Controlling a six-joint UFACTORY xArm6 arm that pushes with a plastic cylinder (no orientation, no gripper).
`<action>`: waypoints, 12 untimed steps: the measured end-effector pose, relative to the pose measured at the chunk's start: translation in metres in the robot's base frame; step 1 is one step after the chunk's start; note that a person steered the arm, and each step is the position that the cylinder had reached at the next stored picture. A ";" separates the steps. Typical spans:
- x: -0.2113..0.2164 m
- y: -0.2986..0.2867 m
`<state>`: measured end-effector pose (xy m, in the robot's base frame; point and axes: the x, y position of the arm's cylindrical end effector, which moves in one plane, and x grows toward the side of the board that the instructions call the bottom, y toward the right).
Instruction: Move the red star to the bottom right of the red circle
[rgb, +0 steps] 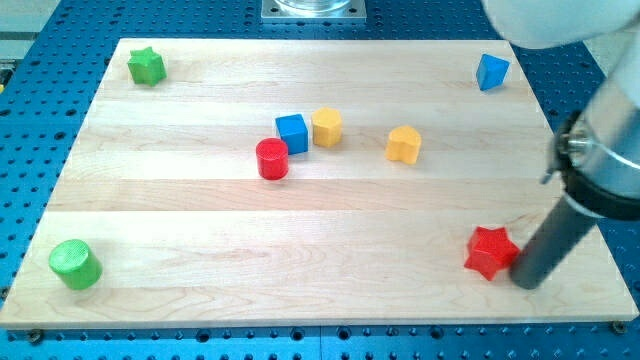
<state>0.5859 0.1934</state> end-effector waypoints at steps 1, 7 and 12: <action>-0.015 -0.048; -0.063 -0.020; -0.126 -0.155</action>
<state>0.4596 0.0386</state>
